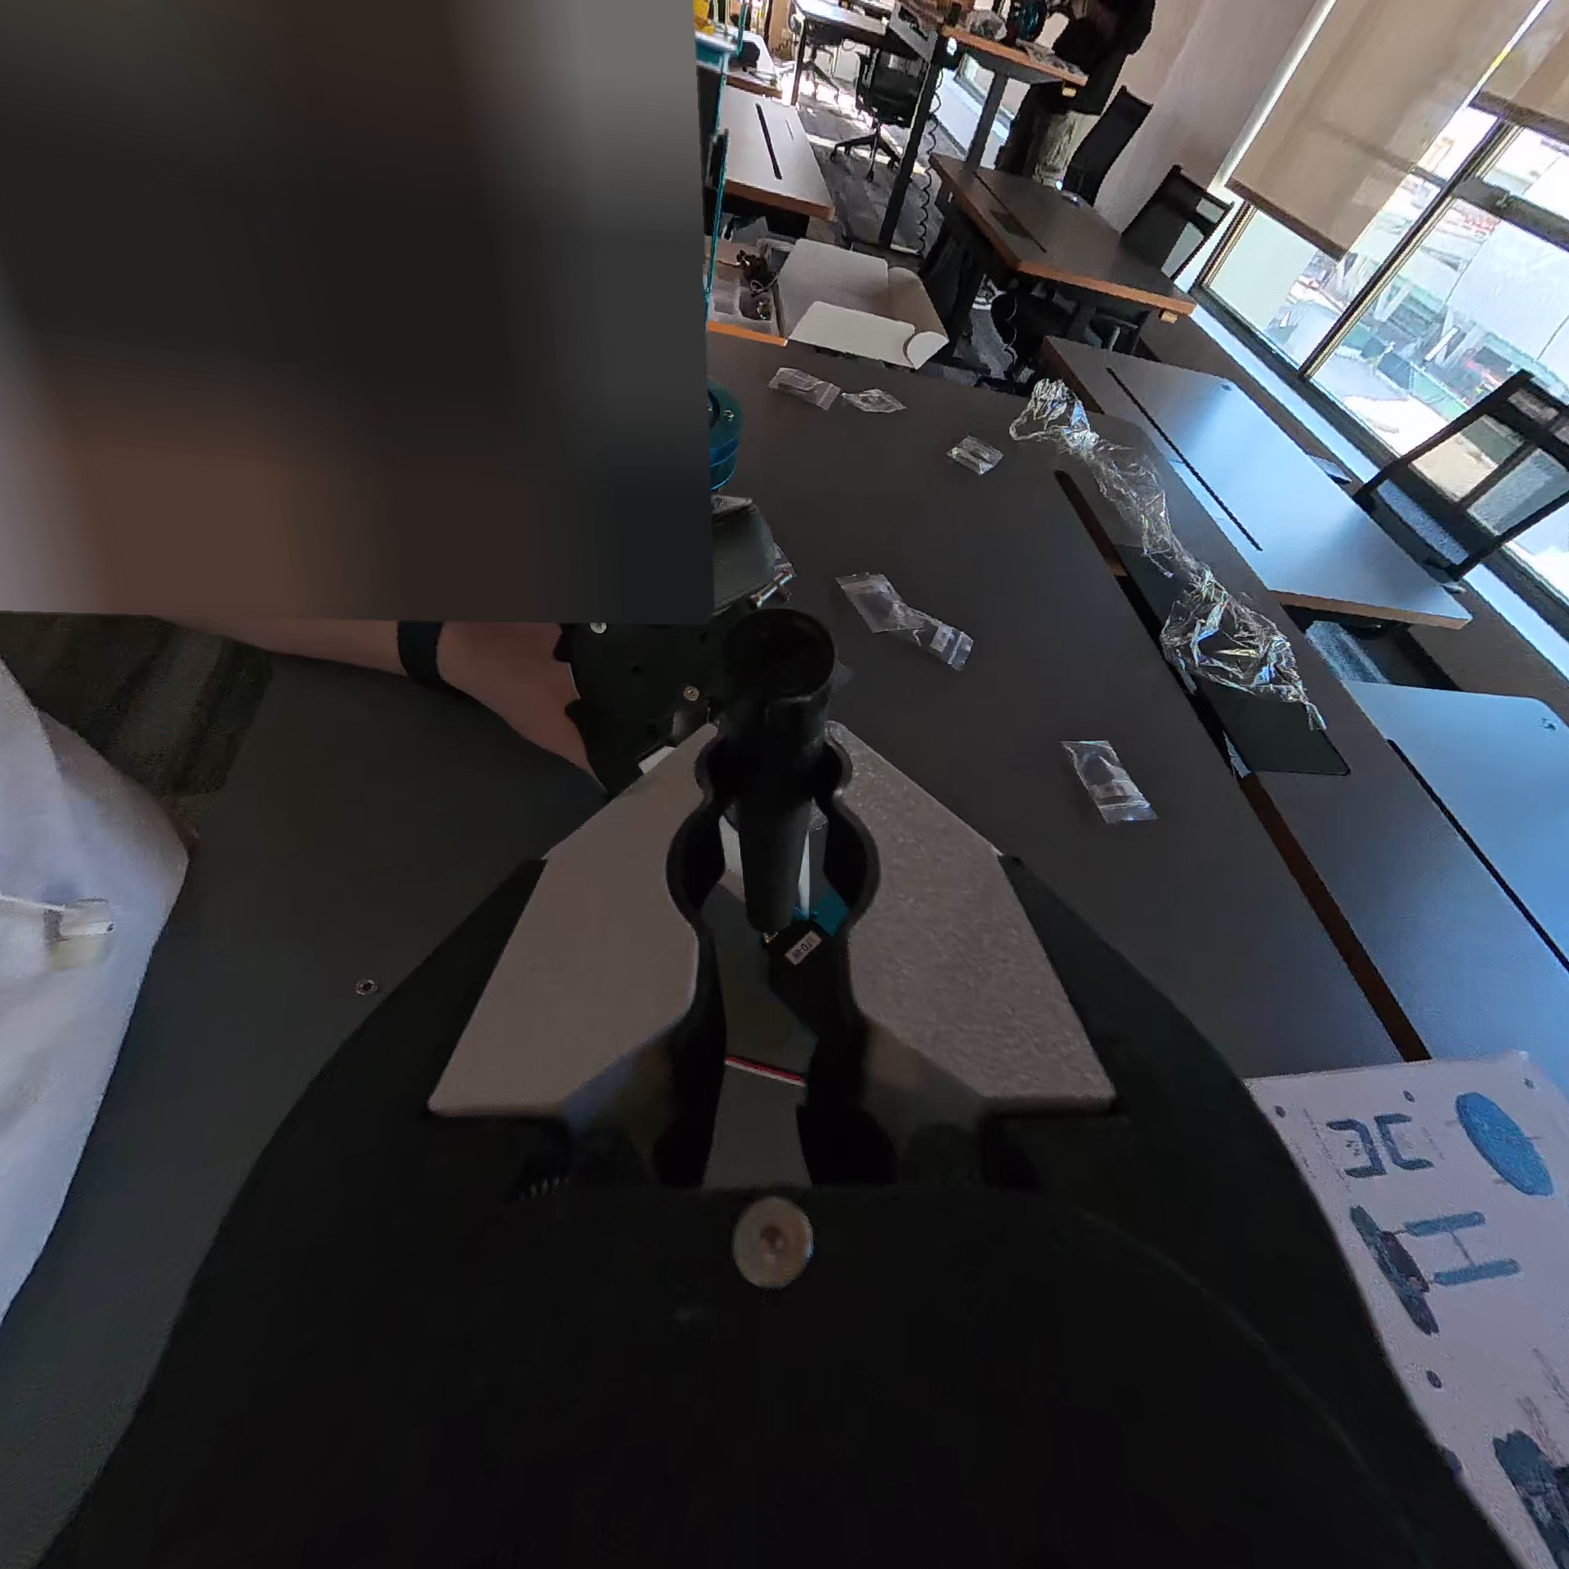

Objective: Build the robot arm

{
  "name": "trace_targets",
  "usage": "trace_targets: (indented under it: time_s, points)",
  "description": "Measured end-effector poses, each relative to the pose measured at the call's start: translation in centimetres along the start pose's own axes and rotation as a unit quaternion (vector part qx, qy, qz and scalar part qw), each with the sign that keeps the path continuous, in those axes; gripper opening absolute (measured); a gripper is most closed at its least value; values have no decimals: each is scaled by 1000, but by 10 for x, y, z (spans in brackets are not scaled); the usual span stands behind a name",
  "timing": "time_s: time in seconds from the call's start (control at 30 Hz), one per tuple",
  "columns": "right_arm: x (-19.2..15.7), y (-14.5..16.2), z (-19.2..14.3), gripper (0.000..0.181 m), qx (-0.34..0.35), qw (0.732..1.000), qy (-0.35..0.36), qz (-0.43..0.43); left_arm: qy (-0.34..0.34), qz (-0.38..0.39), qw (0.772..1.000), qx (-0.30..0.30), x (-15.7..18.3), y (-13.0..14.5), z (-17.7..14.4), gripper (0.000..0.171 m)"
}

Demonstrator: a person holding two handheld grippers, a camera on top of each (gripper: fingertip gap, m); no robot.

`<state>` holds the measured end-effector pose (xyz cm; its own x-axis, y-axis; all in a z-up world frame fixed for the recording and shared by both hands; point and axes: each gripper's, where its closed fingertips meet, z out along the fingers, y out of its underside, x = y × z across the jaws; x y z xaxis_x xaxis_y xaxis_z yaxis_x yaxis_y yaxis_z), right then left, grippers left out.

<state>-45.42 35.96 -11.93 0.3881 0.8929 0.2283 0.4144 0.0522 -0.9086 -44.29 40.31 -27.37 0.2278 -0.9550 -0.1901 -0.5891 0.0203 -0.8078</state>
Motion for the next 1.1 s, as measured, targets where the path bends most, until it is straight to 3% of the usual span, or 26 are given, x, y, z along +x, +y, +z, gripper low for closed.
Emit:
trace_targets:
  time_s: [0.3,0.6,0.8,0.9,1.1]
  points:
    - [-1,-6,16,18,-46,999,6,-3,-2,5,1000,1,0,0,-1,1]
    - [-21,-6,25,18,-88,992,-77,-48,5,-6,1000,-1,1,1,-1,1]
    - [8,-5,27,19,-127,991,51,-12,1,-15,1000,-4,-1,2,-1,1]
    - [9,-7,29,19,-108,987,113,34,-3,-22,1000,-5,-1,2,-1,1]
    - [1,-8,36,19,-139,979,146,0,-9,-9,1000,-5,0,3,-3,2]
